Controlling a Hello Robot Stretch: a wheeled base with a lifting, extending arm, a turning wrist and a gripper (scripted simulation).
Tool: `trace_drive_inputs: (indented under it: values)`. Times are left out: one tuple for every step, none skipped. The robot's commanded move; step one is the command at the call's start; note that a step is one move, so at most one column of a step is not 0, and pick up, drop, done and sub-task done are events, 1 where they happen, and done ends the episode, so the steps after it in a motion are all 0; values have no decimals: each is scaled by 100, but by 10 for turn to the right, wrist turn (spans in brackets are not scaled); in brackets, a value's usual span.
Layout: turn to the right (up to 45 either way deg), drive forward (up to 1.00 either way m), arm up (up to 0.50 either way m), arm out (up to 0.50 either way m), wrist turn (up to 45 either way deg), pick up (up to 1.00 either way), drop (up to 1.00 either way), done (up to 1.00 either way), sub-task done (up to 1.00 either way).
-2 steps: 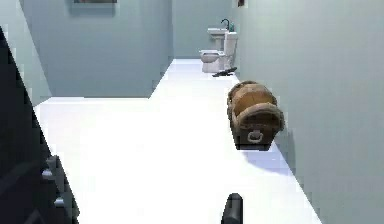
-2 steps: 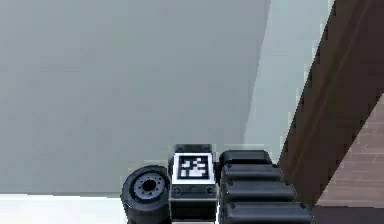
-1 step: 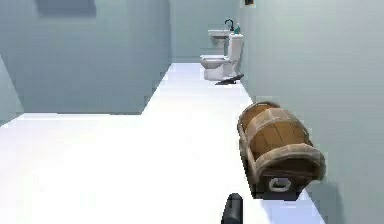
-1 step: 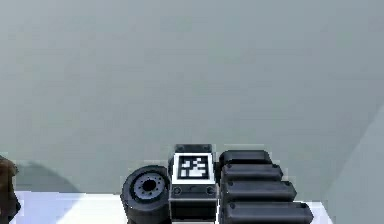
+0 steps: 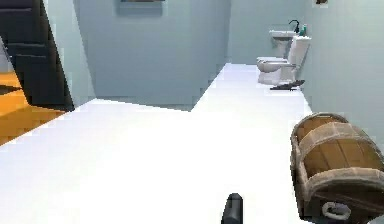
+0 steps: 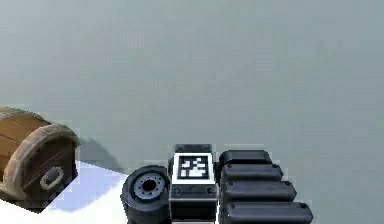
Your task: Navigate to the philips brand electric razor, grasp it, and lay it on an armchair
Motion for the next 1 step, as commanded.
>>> trace_drive_inputs:
  values:
    - [0,40,0,0,0,0,0,0,0]
